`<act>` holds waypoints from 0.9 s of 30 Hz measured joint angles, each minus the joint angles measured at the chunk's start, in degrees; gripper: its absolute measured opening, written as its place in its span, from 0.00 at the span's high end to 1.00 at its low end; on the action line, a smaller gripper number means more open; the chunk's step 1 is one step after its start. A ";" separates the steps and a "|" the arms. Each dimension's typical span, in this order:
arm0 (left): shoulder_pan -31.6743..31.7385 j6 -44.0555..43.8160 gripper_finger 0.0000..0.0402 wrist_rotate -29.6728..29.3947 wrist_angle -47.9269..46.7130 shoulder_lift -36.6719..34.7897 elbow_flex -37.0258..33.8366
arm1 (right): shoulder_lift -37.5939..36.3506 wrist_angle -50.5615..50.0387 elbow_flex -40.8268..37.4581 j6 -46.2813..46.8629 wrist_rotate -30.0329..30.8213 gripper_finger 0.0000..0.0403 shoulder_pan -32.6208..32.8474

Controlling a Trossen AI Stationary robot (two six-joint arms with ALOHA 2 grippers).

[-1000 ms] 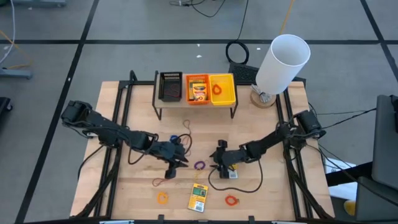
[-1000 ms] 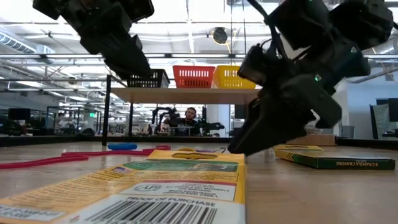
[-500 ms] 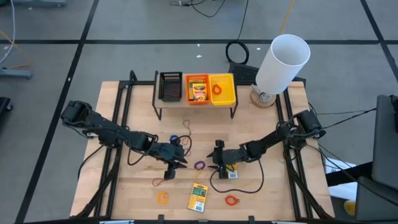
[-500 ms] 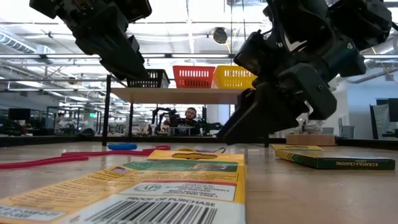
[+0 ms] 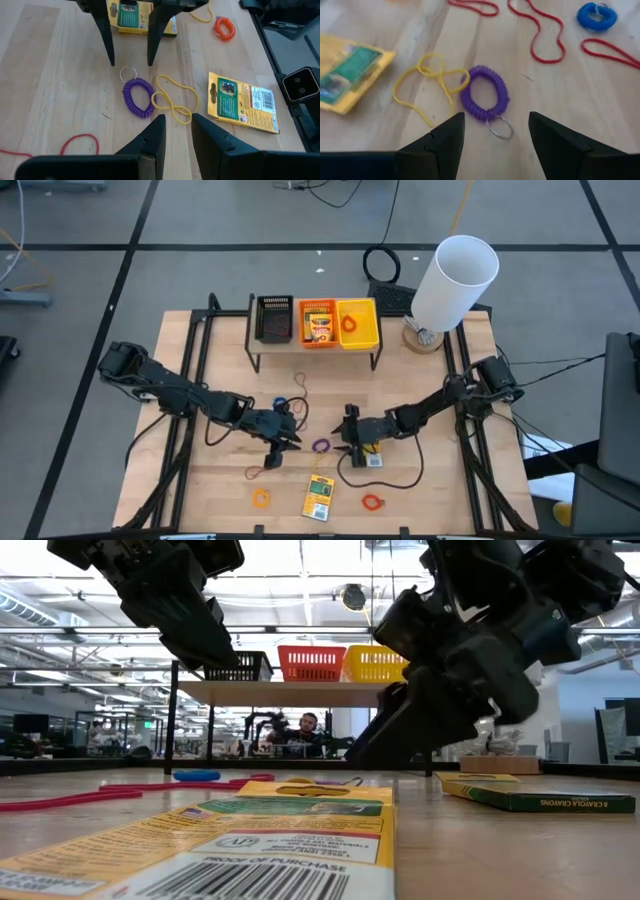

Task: Pick & Place Office Desk Supplies
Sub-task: Put the purple spring keychain into the yellow bin on the shelf

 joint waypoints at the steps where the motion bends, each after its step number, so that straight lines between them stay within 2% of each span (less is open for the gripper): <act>1: 0.00 0.00 0.80 0.00 0.00 0.00 0.00 | 0.00 0.60 0.00 0.88 -0.05 0.48 -0.16; 6: -0.02 -0.24 0.80 0.02 -0.02 0.00 0.00 | 0.00 3.52 0.00 0.56 0.97 0.48 -0.32; 12: -0.74 -0.04 0.80 0.04 0.00 0.00 0.00 | 0.00 -0.12 0.00 0.16 2.94 0.48 -0.09; 19: -1.14 0.00 0.80 0.07 -0.02 0.00 0.00 | 0.00 1.76 0.00 1.08 -2.56 0.48 -0.08; 22: -1.11 0.02 0.80 0.07 -0.04 0.00 0.00 | 0.00 2.86 -0.02 1.25 -2.96 0.48 0.05; 27: -1.11 -0.03 0.80 0.09 -0.16 0.00 0.00 | 0.00 9.80 -0.02 0.45 -4.53 0.48 1.18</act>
